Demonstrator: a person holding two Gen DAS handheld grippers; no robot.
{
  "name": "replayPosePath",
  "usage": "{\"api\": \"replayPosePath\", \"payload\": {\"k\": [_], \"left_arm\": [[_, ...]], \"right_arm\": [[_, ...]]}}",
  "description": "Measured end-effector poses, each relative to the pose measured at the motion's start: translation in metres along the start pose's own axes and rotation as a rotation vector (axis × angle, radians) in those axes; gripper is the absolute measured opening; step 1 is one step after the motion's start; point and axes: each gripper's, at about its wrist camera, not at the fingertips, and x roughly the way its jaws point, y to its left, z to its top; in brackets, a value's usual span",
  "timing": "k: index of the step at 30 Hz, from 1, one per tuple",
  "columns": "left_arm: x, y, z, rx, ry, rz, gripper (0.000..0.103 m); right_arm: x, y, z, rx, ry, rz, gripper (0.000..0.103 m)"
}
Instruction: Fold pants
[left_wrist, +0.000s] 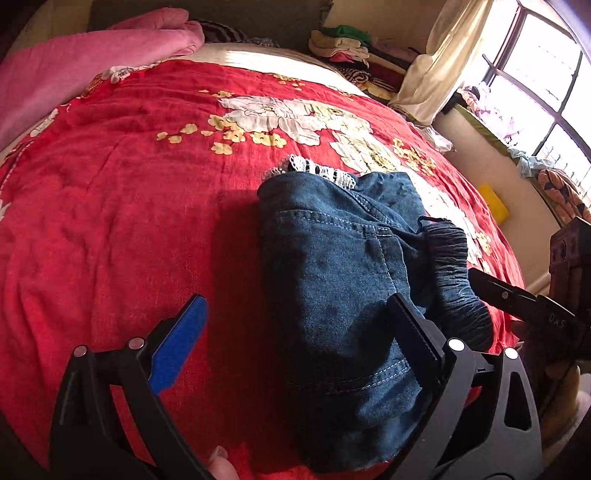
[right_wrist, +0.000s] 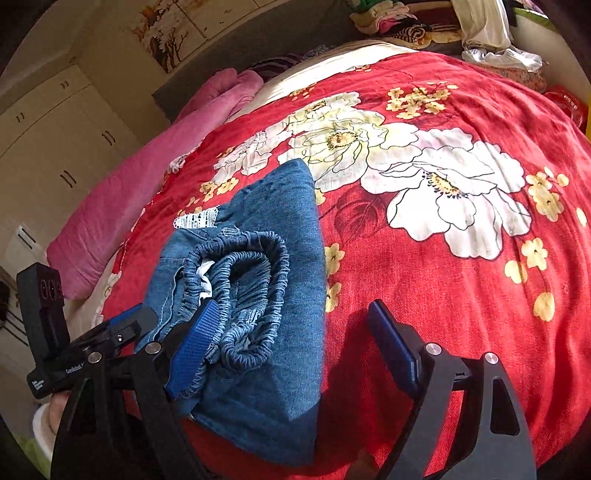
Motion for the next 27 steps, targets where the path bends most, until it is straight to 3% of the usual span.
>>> {"api": "replayPosePath", "payload": {"k": [5, 12, 14, 15, 16, 17, 18, 22, 27], "left_arm": [[0.008, 0.003, -0.002, -0.008, 0.015, 0.007, 0.091], [0.015, 0.001, -0.002, -0.008, 0.017, 0.011, 0.090], [0.016, 0.000, -0.002, -0.011, 0.022, -0.007, 0.080], [0.017, -0.002, -0.001, -0.014, 0.029, -0.026, 0.057], [0.017, -0.005, -0.001, -0.016, 0.037, -0.049, 0.043], [0.017, -0.009, -0.001, 0.001, 0.038, -0.039, 0.040], [0.016, -0.014, -0.002, 0.025, 0.036, -0.030, 0.032], [0.009, -0.023, 0.001, 0.048, 0.026, -0.016, 0.021], [-0.005, -0.033, 0.009, 0.081, -0.015, -0.012, 0.018]], "right_arm": [[0.014, -0.007, -0.001, 0.015, 0.012, 0.060, 0.065], [0.022, -0.007, -0.003, 0.024, 0.021, 0.153, 0.035], [0.018, -0.004, -0.004, 0.012, 0.005, 0.155, 0.029], [0.016, -0.001, -0.005, -0.003, -0.003, 0.142, 0.028], [0.015, 0.003, -0.005, -0.023, -0.010, 0.123, 0.028], [0.013, 0.008, -0.006, -0.046, -0.017, 0.104, 0.027], [0.012, 0.011, -0.006, -0.058, -0.024, 0.095, 0.027], [0.003, 0.020, -0.003, -0.093, -0.051, 0.083, 0.025], [-0.008, 0.039, 0.003, -0.164, -0.091, 0.073, 0.024]]}}
